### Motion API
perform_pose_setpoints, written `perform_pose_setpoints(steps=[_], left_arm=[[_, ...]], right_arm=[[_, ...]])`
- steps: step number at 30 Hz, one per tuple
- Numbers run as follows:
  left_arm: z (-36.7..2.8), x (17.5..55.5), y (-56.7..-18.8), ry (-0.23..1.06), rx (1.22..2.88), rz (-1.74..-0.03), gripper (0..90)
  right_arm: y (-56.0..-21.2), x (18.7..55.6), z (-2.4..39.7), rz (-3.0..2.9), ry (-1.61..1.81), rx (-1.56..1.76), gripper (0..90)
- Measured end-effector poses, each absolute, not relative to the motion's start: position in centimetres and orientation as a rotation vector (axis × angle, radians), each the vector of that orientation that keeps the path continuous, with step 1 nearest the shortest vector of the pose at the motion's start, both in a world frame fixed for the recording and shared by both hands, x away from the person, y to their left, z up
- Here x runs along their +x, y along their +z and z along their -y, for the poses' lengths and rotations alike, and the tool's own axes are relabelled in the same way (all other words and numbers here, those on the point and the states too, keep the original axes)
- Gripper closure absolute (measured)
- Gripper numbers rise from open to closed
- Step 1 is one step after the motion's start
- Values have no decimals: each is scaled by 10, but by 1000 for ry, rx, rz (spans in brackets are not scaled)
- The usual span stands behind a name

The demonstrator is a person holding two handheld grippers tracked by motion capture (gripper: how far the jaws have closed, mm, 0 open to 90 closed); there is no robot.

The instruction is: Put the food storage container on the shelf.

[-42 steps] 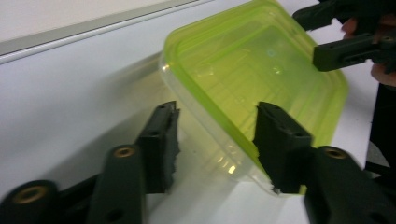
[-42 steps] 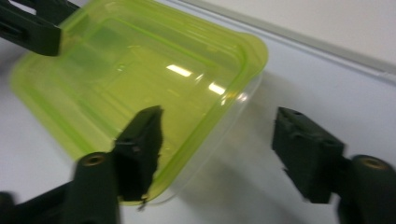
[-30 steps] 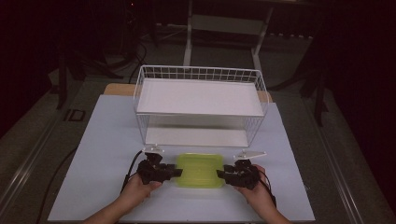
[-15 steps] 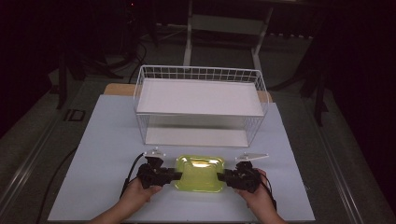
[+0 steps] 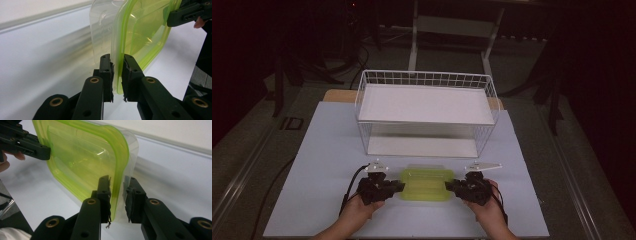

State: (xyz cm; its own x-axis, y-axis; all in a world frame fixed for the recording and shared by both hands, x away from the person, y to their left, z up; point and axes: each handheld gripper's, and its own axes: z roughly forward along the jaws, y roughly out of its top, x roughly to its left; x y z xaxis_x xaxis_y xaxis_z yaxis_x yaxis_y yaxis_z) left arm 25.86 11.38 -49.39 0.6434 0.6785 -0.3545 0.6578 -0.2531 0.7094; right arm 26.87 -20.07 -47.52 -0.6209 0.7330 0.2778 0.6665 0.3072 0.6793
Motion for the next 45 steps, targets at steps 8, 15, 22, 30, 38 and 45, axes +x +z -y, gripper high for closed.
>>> perform_pose_setpoints(steps=[8, 15, 22, 30, 38, 45], left_arm=[[-120, 269, -482, 38, 1901, -1047, 805], [-122, 276, -474, 81, 1856, -1043, 805], [-120, 290, -475, 94, 1861, -1062, 805], [-120, 310, -483, 118, 1871, -1083, 805], [-121, 322, -489, 120, 1877, -1106, 806], [-122, 329, -494, 110, 1867, -1130, 807]], right_arm=[[-459, 278, 197, -2425, 1256, 1319, 767], [-444, 286, 196, -2397, 1287, 1303, 776], [-444, 299, 194, -2390, 1270, 1325, 776], [-460, 318, 193, -2382, 1281, 1381, 775], [-472, 336, 190, -2368, 1287, 1409, 768], [-478, 345, 186, -2361, 1268, 1413, 763]])
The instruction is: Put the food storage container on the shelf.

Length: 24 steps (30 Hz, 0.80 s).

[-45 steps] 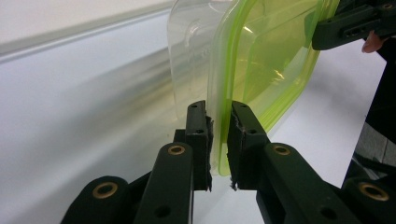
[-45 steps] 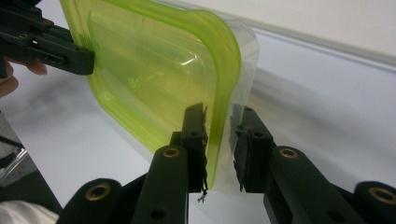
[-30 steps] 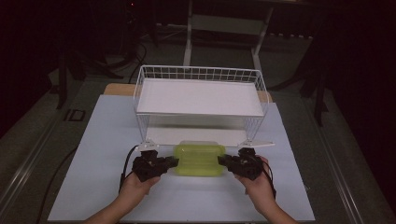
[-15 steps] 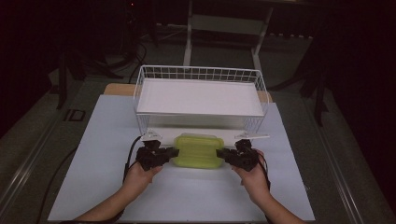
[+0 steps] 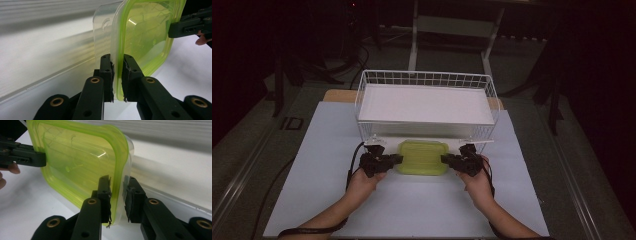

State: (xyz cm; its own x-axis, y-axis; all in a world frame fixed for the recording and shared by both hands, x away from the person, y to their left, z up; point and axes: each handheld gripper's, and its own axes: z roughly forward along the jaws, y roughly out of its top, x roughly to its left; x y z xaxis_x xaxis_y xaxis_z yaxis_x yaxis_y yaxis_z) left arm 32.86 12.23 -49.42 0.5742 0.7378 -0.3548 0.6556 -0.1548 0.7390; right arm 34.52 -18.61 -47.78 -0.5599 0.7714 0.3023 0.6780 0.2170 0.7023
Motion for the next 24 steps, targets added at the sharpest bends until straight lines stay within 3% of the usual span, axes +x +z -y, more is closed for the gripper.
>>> perform_pose_setpoints(steps=[24], left_arm=[[-122, 352, -510, 135, 1790, -1154, 781]], right_arm=[[-486, 368, 180, -2297, 1227, 1402, 762]])
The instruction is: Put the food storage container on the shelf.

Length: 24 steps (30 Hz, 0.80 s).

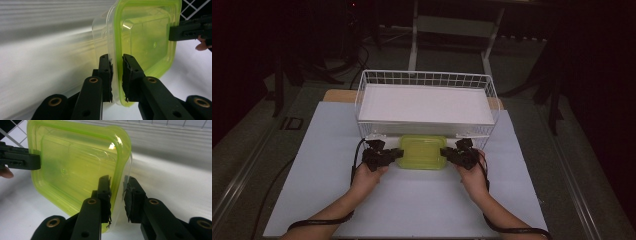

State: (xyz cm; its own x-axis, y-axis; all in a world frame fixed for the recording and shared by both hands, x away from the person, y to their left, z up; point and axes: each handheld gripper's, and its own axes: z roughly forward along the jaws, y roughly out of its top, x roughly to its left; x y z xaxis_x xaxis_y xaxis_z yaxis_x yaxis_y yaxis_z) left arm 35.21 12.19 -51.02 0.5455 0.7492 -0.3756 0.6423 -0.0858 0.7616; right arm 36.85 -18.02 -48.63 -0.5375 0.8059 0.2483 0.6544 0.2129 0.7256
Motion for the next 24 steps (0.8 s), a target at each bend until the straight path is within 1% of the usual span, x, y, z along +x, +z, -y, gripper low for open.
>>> perform_pose_setpoints(steps=[3, 11, 16, 22, 23, 24], left_arm=[[-123, 355, -511, 139, 1772, -1140, 777], [-123, 360, -513, 208, 1739, -1125, 736], [-122, 365, -515, 233, 1726, -1123, 673], [-121, 370, -518, 236, 1712, -1115, 620], [-122, 371, -518, 223, 1710, -1117, 592], [-123, 372, -519, 203, 1695, -1129, 583]], right_arm=[[-487, 370, 181, -2280, 1237, 1403, 753], [-487, 372, 177, -2217, 1220, 1379, 714], [-488, 377, 174, -2177, 1205, 1399, 686], [-491, 383, 170, -2156, 1210, 1415, 593], [-491, 383, 169, -2146, 1191, 1398, 593], [-492, 383, 167, -2140, 1164, 1375, 591]])
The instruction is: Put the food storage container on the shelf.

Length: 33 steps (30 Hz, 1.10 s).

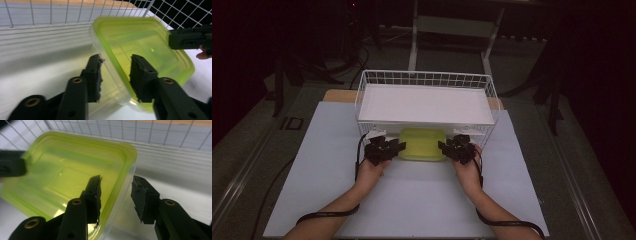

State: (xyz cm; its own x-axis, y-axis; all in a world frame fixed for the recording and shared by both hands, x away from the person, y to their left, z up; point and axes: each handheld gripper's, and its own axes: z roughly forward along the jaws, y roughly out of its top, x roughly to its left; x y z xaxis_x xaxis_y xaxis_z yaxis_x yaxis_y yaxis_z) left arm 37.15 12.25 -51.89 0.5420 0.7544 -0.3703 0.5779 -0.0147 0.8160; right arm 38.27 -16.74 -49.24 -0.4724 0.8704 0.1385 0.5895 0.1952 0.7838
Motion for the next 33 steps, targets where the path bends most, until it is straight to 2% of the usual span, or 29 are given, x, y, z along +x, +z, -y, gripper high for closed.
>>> perform_pose_setpoints(steps=[2, 3, 7, 21, 25, 28, 30, 31, 32, 33], left_arm=[[-123, 372, -519, 210, 1696, -1142, 580], [-122, 372, -519, 236, 1704, -1137, 535], [-124, 369, -515, 255, 1691, -1132, 510], [-130, 341, -501, 258, 1721, -1059, 492], [-131, 329, -499, 257, 1756, -1027, 490], [-133, 323, -499, 247, 1760, -1022, 478], [-134, 321, -498, 238, 1760, -1015, 477], [-138, 316, -497, 226, 1749, -1015, 457], [-138, 316, -497, 226, 1749, -1015, 442], [-139, 315, -497, 220, 1756, -1025, 425]], right_arm=[[-494, 382, 167, -2121, 1164, 1360, 566], [-494, 383, 167, -2116, 1167, 1367, 533], [-495, 381, 168, -2115, 1163, 1373, 487], [-479, 349, 166, -2128, 1233, 1294, 471], [-475, 334, 158, -2172, 1252, 1249, 520], [-474, 323, 152, -2199, 1270, 1220, 614], [-474, 323, 152, -2199, 1270, 1220, 614], [-475, 313, 147, -2235, 1288, 1188, 774], [-475, 313, 147, -2235, 1288, 1188, 774], [-478, 310, 143, -2258, 1284, 1173, 889]])
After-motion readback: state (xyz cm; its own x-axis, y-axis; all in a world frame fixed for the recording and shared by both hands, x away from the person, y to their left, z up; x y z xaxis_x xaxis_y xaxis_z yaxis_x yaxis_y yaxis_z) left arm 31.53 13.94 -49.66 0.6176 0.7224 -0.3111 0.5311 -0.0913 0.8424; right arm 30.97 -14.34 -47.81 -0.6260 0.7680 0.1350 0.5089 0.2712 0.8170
